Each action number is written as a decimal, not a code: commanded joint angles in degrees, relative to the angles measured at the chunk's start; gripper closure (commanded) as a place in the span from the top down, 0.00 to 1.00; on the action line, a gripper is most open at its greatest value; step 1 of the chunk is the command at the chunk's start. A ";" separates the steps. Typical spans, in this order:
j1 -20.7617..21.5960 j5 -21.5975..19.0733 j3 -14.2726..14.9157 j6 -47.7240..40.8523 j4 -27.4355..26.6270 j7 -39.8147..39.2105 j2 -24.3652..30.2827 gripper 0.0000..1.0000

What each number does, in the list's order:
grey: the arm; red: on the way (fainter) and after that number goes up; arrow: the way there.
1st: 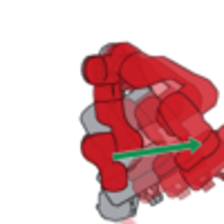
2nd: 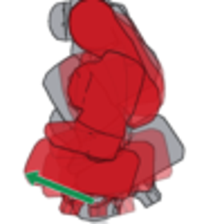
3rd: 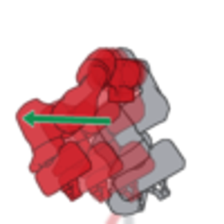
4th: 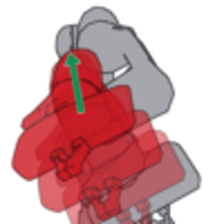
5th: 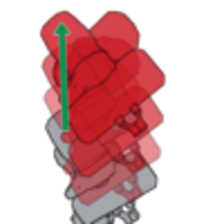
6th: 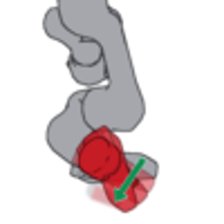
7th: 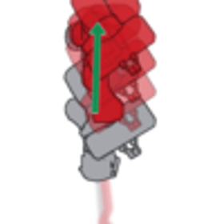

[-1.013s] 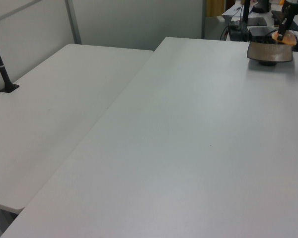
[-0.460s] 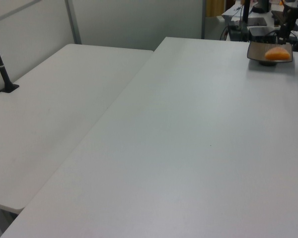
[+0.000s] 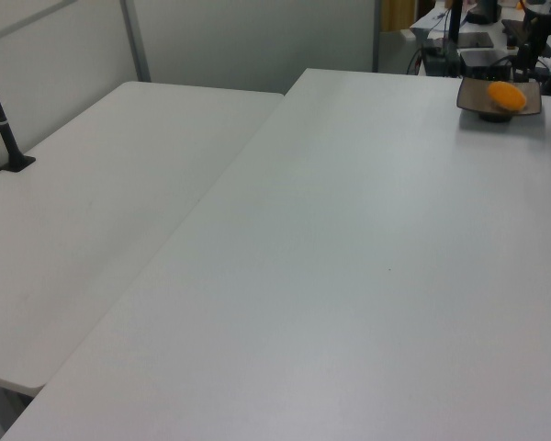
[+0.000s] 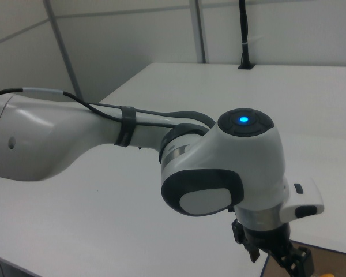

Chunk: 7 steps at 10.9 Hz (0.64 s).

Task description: Bread is placed on a ceramic plate

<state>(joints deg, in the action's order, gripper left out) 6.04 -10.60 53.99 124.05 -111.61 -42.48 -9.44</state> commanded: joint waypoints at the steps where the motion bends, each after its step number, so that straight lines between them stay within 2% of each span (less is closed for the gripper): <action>1: 0.73 -6.60 0.24 -0.38 0.16 -1.03 1.44 0.99; 2: 1.42 -8.71 -0.02 -2.30 0.34 -0.51 2.49 1.00; 4: 2.13 -9.52 -0.64 -5.73 2.00 3.78 4.69 1.00; 7: 2.49 -8.65 -6.34 -11.79 7.88 15.37 6.89 1.00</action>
<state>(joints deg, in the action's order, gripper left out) 8.00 -19.76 51.21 117.09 -107.61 -35.06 -5.12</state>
